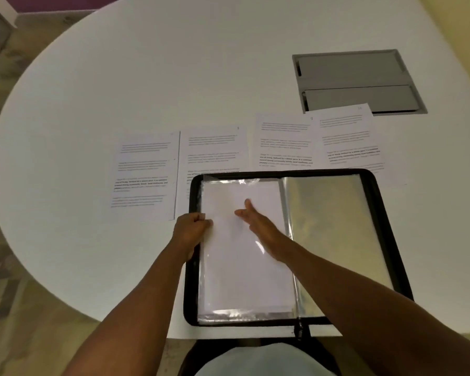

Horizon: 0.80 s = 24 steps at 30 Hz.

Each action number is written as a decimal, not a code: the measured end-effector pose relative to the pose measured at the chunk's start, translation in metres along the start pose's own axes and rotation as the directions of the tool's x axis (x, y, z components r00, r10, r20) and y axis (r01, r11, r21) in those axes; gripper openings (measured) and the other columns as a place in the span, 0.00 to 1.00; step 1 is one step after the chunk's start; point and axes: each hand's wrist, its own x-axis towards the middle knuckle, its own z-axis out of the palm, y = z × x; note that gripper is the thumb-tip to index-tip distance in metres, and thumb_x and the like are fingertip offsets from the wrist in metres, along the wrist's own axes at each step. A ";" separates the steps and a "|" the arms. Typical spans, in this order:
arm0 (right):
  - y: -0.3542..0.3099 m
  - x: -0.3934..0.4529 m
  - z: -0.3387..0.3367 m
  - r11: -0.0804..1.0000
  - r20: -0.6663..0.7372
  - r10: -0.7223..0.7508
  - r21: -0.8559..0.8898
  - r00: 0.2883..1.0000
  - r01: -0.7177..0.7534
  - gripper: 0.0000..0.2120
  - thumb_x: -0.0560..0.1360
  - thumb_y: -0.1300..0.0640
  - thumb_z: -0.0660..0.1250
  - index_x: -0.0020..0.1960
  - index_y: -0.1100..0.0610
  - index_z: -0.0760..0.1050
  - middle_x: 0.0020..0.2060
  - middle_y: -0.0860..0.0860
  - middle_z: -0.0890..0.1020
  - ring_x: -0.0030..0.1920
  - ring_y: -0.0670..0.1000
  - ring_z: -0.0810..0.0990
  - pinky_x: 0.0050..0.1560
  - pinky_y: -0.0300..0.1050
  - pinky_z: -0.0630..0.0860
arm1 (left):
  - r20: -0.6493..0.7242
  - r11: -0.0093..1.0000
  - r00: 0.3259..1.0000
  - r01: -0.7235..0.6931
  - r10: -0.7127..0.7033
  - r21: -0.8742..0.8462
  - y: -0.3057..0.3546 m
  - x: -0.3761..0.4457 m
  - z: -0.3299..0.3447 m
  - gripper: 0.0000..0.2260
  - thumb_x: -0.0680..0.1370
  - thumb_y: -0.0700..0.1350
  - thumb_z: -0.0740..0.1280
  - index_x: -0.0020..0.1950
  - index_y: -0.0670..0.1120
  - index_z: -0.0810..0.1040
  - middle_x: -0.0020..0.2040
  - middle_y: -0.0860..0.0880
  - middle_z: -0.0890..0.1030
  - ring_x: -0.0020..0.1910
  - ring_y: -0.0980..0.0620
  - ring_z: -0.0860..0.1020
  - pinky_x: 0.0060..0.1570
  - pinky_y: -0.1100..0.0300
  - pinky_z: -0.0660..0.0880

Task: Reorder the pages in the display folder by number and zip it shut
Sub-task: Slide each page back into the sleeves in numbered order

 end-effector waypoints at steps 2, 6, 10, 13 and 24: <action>0.015 0.004 0.011 0.867 -0.123 -0.185 -0.487 0.975 0.103 0.27 0.78 0.36 0.58 0.69 0.52 0.72 0.72 0.48 0.70 0.73 0.48 0.65 0.72 0.40 0.56 | -0.093 0.980 0.992 -0.068 0.087 0.188 -0.005 0.013 -0.003 0.04 0.74 0.41 0.71 0.41 0.47 0.80 0.44 0.46 0.82 0.39 0.50 0.79 0.40 0.60 0.77; 0.041 0.018 0.029 0.500 -0.087 -0.465 -0.847 0.881 0.181 0.22 0.76 0.45 0.66 0.65 0.56 0.76 0.71 0.50 0.71 0.72 0.52 0.66 0.73 0.48 0.61 | -0.120 0.840 0.956 -0.171 0.267 0.515 -0.013 0.026 -0.015 0.04 0.74 0.43 0.69 0.39 0.46 0.80 0.36 0.51 0.79 0.39 0.51 0.78 0.38 0.62 0.71; 0.017 0.037 0.053 0.567 -0.186 -0.540 -0.802 0.821 0.190 0.17 0.76 0.52 0.69 0.61 0.58 0.78 0.61 0.53 0.79 0.63 0.54 0.74 0.65 0.48 0.70 | -0.275 0.857 0.895 -0.189 0.351 0.479 -0.015 0.047 -0.053 0.09 0.76 0.48 0.69 0.51 0.44 0.80 0.44 0.47 0.82 0.44 0.47 0.80 0.43 0.58 0.74; -0.013 0.058 0.076 0.658 -0.216 -0.536 -0.712 0.816 0.244 0.15 0.76 0.54 0.69 0.61 0.58 0.77 0.56 0.53 0.80 0.57 0.51 0.77 0.60 0.44 0.73 | -0.391 0.864 0.834 -0.183 0.390 0.469 -0.011 0.074 -0.096 0.16 0.75 0.50 0.71 0.59 0.43 0.77 0.52 0.44 0.80 0.52 0.43 0.78 0.52 0.51 0.74; -0.089 0.150 0.162 0.796 -0.280 -0.189 -0.605 0.941 -0.020 0.24 0.75 0.54 0.69 0.67 0.63 0.68 0.61 0.57 0.76 0.61 0.54 0.75 0.57 0.40 0.70 | -0.558 0.857 0.830 0.280 0.010 0.431 0.010 0.135 -0.204 0.40 0.67 0.62 0.76 0.67 0.38 0.67 0.66 0.38 0.71 0.66 0.37 0.70 0.63 0.43 0.69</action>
